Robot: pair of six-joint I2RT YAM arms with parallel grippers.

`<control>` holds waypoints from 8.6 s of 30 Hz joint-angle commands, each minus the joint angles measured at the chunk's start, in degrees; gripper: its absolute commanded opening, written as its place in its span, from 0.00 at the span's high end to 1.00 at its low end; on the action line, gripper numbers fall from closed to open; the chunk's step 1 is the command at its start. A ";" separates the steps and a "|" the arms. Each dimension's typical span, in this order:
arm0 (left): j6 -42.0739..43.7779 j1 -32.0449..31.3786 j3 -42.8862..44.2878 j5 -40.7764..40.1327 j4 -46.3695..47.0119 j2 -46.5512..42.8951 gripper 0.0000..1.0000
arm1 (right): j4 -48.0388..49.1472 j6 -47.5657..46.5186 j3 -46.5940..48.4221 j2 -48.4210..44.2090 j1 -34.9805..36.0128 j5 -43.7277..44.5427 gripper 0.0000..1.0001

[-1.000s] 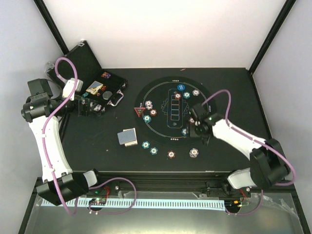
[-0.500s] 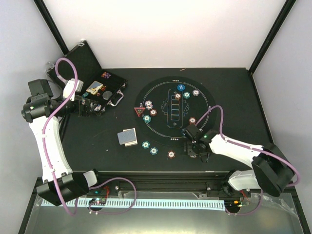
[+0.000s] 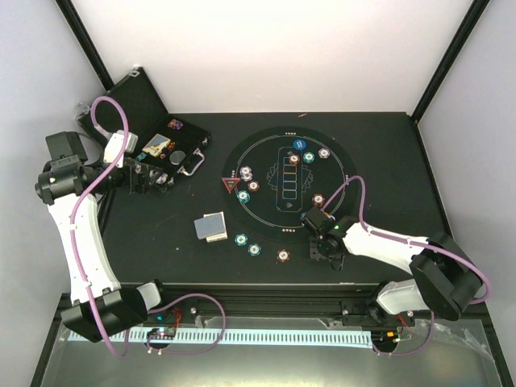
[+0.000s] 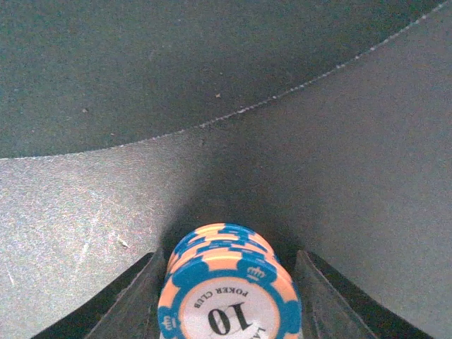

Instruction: Distribute texas hold em gaming equipment

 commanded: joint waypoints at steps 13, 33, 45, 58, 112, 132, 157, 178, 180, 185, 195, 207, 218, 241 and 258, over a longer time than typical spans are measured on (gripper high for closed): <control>0.75 0.39 0.80 3.10 -1.26 -0.04 0.01 | -3.80 -1.76 3.68 -1.57 0.58 2.47 0.59; 16.01 -0.37 -4.78 0.26 -6.74 2.27 0.01 | -5.39 -15.96 27.31 11.56 -22.30 3.93 0.62; 17.38 -2.41 -8.07 -2.95 -4.75 2.30 0.01 | 1.16 -16.70 30.83 26.23 -27.24 0.09 0.63; 32.66 -7.84 -11.17 -2.40 -8.83 3.91 0.01 | -0.85 -16.24 30.43 21.29 -27.35 1.75 0.31; 34.34 -36.31 -37.27 -29.45 27.65 14.38 0.01 | -0.45 -7.64 13.76 -10.18 -9.22 -8.87 0.00; 35.12 -37.45 -38.15 -31.11 29.07 17.37 0.01 | -1.53 -7.73 14.83 -10.84 -9.16 -9.05 0.00; 34.44 -37.45 -40.09 -31.54 36.10 20.90 0.01 | -2.37 -8.08 16.62 -9.73 -9.20 -9.67 0.00; 36.37 -37.37 -42.34 -32.97 38.64 21.09 0.11 | 0.20 -7.30 14.59 -9.63 -9.07 -13.31 0.00; 36.72 -37.37 -42.70 -33.21 39.19 20.82 0.14 | 0.38 -7.37 14.53 -9.32 -9.01 -13.66 0.00; 36.40 -37.34 -42.70 -33.53 39.52 20.54 0.29 | 0.59 -7.22 14.49 -8.91 -8.49 -13.86 0.00; 36.46 -37.37 -43.37 -34.00 39.78 19.79 0.47 | 1.66 -6.95 14.44 -8.41 -7.76 -14.59 0.00; 37.82 -37.37 -41.98 -35.47 35.27 14.99 0.77 | 4.66 -5.88 14.16 -7.84 -7.60 -17.47 0.00; 37.19 -37.41 -35.55 -30.76 21.98 8.21 0.98 | 16.51 -1.74 12.08 -5.95 -6.59 -28.21 0.06; 33.22 -43.59 -24.24 -14.24 4.53 -1.86 0.99 | 65.88 24.20 8.16 11.60 5.85 -47.68 0.19; 33.84 -44.10 -25.18 -16.17 5.28 -3.07 0.98 | 50.60 16.73 7.18 2.69 4.62 -43.84 0.20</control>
